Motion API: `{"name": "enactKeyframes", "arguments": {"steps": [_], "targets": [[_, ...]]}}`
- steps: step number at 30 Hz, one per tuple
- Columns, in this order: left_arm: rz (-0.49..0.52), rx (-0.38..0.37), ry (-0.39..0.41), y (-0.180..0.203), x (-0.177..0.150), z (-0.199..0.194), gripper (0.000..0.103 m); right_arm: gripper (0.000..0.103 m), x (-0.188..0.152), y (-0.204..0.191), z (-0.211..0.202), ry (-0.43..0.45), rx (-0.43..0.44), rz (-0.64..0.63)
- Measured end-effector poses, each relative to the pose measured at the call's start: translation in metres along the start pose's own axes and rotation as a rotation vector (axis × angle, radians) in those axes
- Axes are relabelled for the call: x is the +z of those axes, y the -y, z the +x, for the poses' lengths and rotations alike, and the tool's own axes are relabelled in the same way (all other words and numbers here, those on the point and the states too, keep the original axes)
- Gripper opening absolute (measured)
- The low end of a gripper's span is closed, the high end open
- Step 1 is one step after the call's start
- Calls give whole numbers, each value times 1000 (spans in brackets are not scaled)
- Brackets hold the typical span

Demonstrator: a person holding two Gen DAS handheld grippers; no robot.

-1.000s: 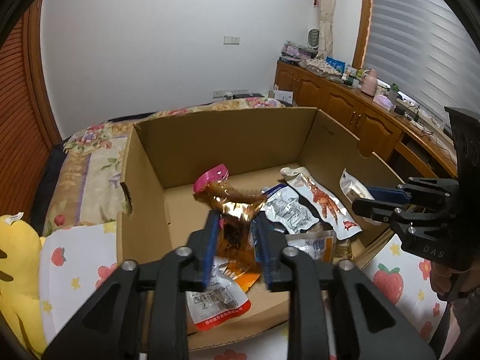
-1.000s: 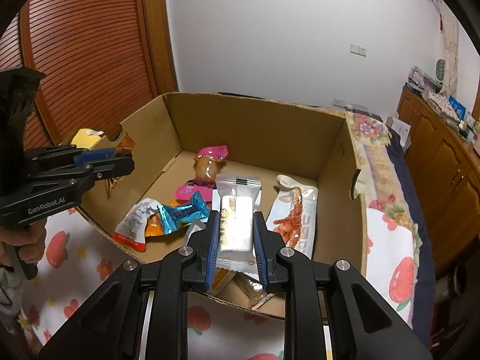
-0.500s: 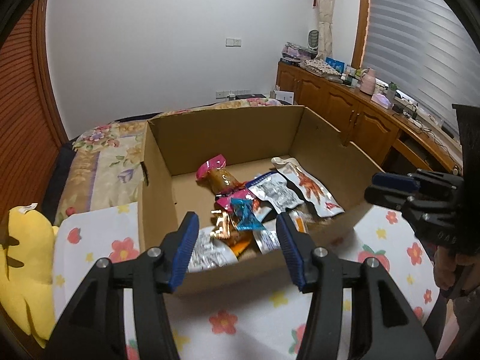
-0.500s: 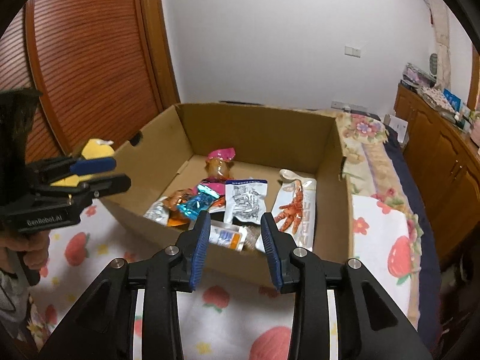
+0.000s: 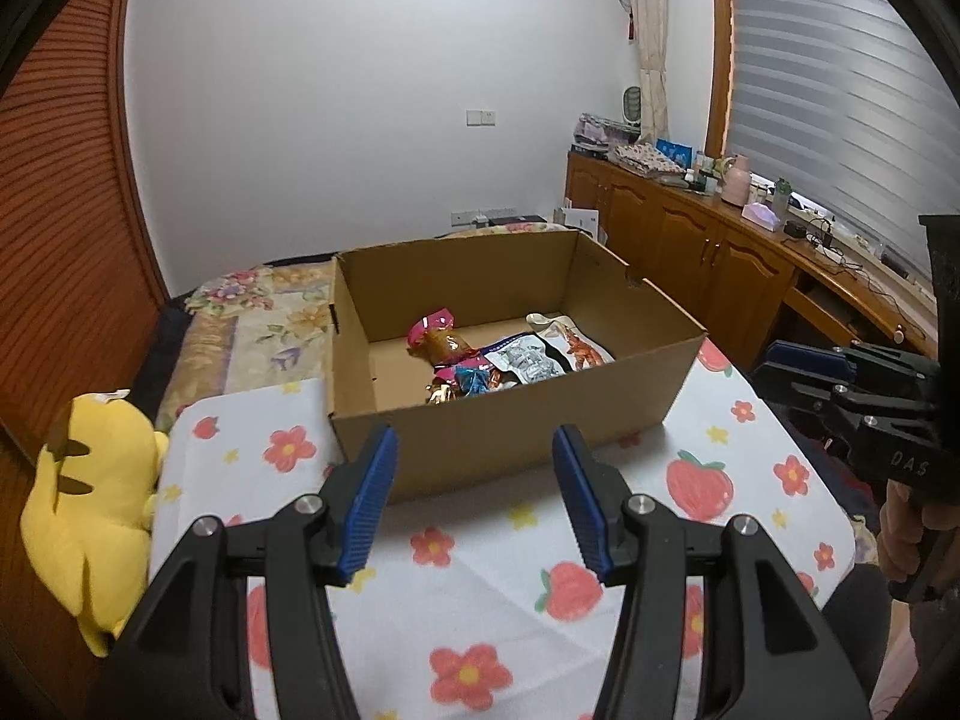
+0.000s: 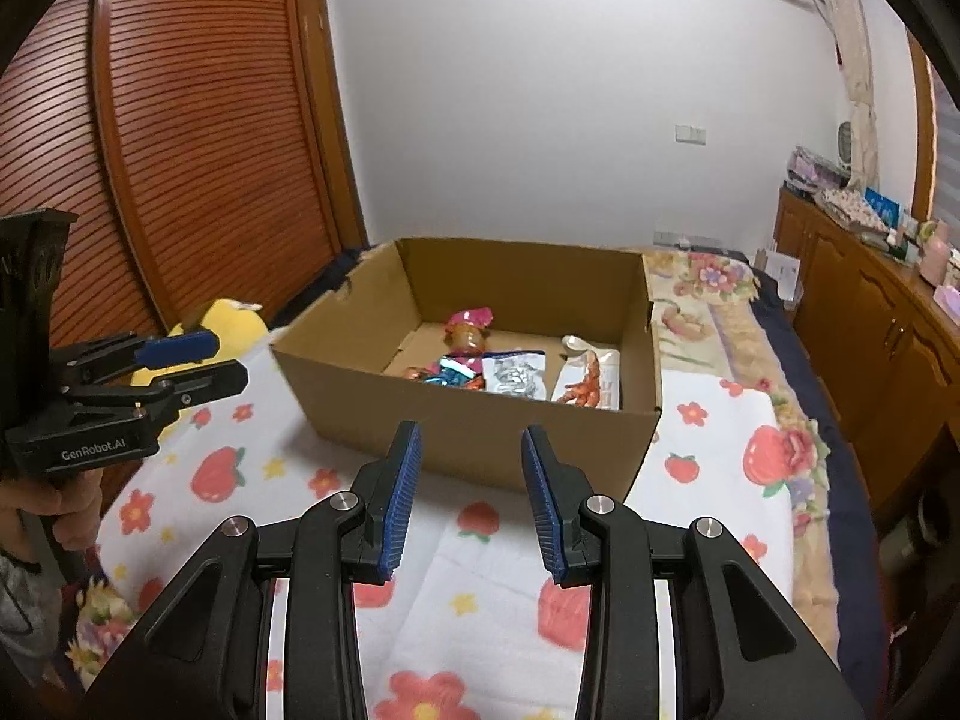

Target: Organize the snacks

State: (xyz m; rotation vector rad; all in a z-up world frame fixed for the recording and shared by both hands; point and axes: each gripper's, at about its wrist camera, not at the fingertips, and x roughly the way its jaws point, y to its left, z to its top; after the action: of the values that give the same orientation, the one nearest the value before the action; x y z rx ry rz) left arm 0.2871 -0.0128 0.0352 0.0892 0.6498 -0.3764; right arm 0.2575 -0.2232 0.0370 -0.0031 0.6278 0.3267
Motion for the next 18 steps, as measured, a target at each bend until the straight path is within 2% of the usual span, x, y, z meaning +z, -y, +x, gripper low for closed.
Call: {"name": "enactKeyframes", "arguments": {"steps": [8,10,12,13,14,15,17,18], "targets": [[3,25,31,15,-21,-40,54,35,-18,-19,-35,42,-11,-9],[6,32,38,20,-25,-48,54,41,-23,-23,-42,49,-20,-8],[14,44,45,26,-29,-54,57,55,-28,-25,-48,62,-34,-2],[15,50,49,28,-32,-58,59,58,-30,-25,-51,69,-42,0],[14,57,54,29,-34,-61,66,64,-32,-26,-54,77,-51,1],[10,67,66,31,-36,-65,78,69,-35,-27,-57,82,-58,3],[1,78,104,34,-41,-74,92,74,-39,-28,-63,89,-75,4],[-3,86,127,36,-43,-80,97,80,-40,-29,-65,94,-85,6]]}}
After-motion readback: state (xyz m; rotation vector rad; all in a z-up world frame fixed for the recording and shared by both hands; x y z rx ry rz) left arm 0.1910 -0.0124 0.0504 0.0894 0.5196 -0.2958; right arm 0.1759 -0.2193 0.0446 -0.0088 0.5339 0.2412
